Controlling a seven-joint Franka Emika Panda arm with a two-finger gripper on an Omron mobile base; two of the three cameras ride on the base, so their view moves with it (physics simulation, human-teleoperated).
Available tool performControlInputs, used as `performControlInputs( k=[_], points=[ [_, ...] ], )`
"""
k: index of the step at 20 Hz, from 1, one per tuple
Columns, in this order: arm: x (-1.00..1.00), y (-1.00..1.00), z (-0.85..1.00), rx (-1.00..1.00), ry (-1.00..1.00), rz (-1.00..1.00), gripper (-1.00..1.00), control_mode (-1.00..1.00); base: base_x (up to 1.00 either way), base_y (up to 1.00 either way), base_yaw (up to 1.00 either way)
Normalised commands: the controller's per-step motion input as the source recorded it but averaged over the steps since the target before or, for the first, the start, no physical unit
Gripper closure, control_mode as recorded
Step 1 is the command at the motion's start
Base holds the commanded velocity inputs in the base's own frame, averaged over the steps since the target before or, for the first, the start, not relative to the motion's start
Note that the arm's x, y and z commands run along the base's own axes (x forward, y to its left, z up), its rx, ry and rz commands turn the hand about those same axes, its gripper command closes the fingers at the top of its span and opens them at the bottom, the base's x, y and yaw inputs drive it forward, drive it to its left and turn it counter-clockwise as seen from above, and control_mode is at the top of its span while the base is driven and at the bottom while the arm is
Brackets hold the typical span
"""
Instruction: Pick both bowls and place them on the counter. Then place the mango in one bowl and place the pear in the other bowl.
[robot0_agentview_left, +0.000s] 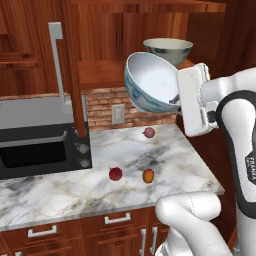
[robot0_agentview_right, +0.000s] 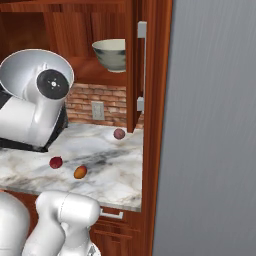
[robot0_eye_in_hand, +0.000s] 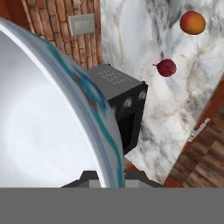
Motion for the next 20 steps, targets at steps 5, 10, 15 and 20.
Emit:
performControlInputs(
  k=[5, 10, 15, 20],
  points=[
    [-0.3, -0.08, -0.33, -0.08, 0.24, -0.11, 1.0, -1.0, 0.0, 0.0, 0.0],
    [-0.15, -0.06, -0.46, -0.12, 0.21, -0.1, 1.0, -1.0, 0.0, 0.0, 0.0],
    [0.01, 0.0, -0.67, -0.14, 0.24, -0.08, 1.0, -1.0, 0.0, 0.0, 0.0],
    [0.35, 0.0, -0.74, -0.09, 0.2, -0.03, 1.0, -1.0, 0.0, 0.0, 0.0]
  ],
)
